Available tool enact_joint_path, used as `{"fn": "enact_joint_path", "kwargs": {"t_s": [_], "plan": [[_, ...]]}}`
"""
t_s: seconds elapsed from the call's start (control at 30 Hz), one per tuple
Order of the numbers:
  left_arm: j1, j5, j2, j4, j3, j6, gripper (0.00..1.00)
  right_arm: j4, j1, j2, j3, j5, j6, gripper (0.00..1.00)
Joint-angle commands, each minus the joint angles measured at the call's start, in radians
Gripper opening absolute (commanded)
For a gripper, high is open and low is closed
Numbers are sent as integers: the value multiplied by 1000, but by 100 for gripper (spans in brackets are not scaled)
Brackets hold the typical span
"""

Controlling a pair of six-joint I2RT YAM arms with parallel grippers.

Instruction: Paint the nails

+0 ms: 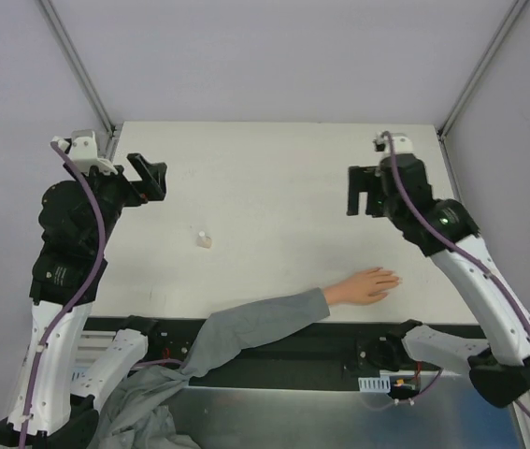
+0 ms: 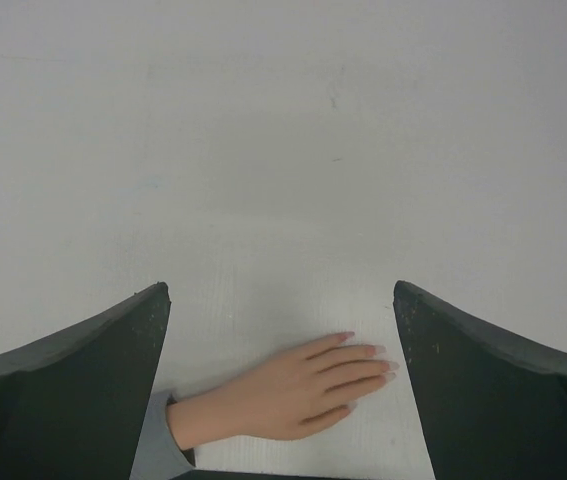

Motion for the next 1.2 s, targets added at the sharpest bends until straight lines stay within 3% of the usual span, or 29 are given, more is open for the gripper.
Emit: {"fn": "enact_joint_path", "kwargs": {"t_s": [0.0,0.1,0.3,0.43,0.57,0.63,0.77,1.17], "plan": [[-18,-91,-18,-29,-89,-25,99,187,163,204,14,-39,96,96],[-30,-187,-53,-35,-120,-7,99,341,343,370,54,-91,115,96],[-70,-384,-121,-60,-112,50,99,659,520,707,133,-249,71,96],[-101,-507,-159,-64,-98,94,99,675,593,882,272,-238,17,99],[-124,-522,-204,-67,-95,106,99,692,629,970,326,-229,-34,90],[-132,-524,-211,-67,-95,114,99,668,642,1008,361,-229,-45,86],[-147,-483,-211,-66,-100,126,99,652,646,1097,436,-200,-115,68],[-170,-423,-214,-66,-133,140,99,589,617,1176,515,-185,-155,54]]}}
